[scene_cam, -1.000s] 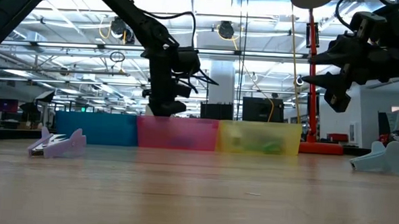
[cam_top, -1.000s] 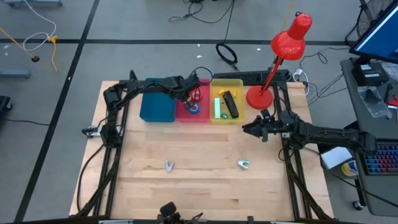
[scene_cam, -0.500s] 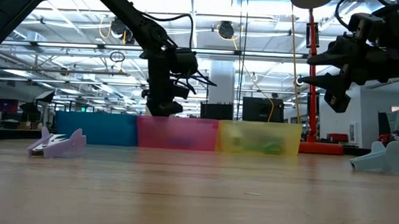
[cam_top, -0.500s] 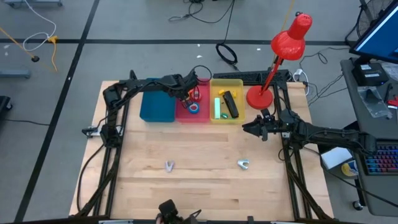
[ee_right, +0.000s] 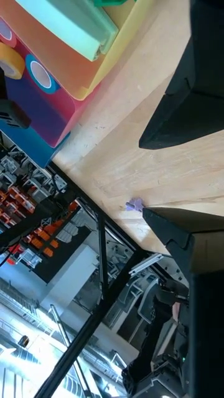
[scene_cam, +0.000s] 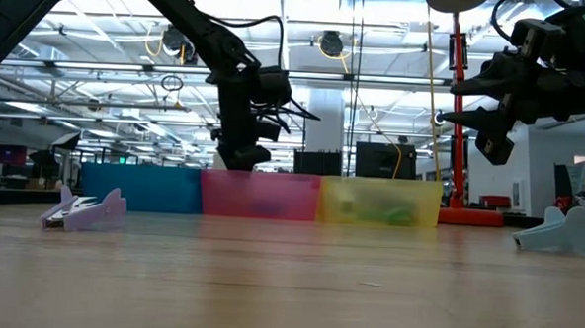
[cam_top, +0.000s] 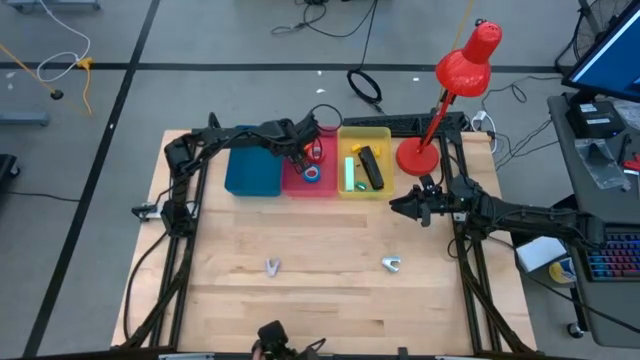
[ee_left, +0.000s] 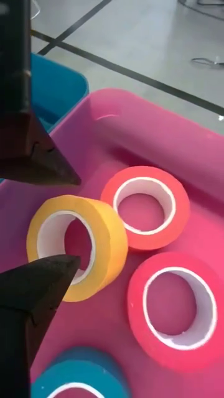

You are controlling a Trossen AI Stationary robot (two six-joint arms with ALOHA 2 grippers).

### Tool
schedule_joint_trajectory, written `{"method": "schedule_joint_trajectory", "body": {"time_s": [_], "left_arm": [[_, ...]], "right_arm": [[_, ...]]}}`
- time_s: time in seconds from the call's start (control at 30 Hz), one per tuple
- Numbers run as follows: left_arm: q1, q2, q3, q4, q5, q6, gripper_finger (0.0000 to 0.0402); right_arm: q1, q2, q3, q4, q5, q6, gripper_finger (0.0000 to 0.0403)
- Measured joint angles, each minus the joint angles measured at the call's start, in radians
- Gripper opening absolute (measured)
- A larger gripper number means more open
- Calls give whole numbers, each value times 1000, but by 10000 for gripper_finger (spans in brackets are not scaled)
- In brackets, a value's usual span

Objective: Pick and place Stapler, Stapler remover, tape
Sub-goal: Put the yellow tape into the red bin

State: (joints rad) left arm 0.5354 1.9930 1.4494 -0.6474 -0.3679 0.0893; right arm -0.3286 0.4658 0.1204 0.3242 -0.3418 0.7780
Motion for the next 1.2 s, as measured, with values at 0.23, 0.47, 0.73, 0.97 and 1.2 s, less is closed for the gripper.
{"method": "schedule_joint_trajectory", "body": {"time_s": [0.23, 0.47, 0.73, 0.97, 1.2], "left_arm": [[9, 0, 0, 23, -4, 40, 180], [9, 0, 0, 48, 3, 33, 169], [8, 34, 3, 47, 82, 3, 148], [-11, 20, 1, 15, 91, -25, 143], [-8, 16, -2, -28, 194, -66, 142]], "right_arm": [[0, 0, 0, 0, -2, 0, 155], [0, 0, 0, 0, -3, -3, 155], [0, 0, 0, 0, -4, -2, 155], [0, 0, 0, 0, -4, -2, 155], [0, 0, 0, 5, -4, -4, 155]]}}
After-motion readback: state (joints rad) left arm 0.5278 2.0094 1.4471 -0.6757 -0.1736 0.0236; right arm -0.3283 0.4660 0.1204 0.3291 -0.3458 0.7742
